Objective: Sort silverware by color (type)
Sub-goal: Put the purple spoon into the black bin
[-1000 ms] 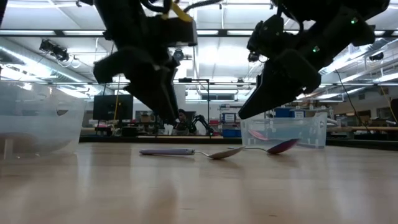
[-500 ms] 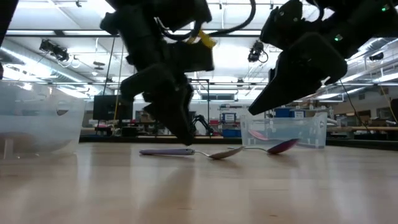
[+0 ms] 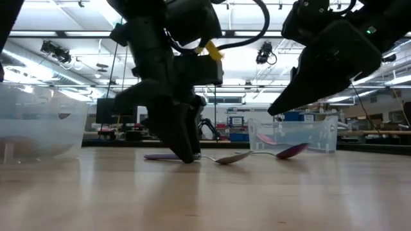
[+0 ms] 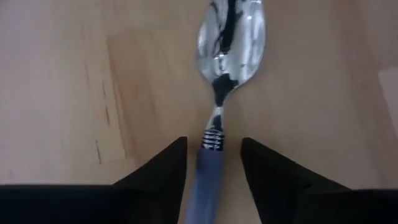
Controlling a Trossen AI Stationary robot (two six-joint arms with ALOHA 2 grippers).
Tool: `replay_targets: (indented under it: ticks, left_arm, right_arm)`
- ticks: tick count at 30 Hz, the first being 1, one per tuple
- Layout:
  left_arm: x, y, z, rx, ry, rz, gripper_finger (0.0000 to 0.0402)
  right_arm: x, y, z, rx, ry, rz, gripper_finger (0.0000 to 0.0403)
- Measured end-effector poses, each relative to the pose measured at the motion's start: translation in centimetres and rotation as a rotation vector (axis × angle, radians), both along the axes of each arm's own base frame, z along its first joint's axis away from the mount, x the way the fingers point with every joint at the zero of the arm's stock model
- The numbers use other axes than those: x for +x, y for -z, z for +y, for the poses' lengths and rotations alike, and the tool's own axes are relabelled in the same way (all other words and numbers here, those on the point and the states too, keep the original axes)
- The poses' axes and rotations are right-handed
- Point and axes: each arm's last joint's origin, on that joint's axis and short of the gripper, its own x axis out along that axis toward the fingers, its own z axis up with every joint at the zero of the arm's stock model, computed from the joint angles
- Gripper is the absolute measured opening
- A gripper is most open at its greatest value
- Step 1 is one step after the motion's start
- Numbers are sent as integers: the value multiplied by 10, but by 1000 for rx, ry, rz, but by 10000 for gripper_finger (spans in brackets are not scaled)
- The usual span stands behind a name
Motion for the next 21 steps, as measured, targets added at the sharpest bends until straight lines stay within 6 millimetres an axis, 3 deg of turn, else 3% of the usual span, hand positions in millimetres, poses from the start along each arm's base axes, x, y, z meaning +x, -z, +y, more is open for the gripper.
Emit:
replay_targets:
  ticks: [8,21]
  left_arm:
    - [-2,8,-2,18,33,46,45]
    - [-4,10,-2,12,25,62,45]
  right_arm:
    - [-2,1,2,17,18,-1,208]
    - [-2,1,2,6,19,-2,208]
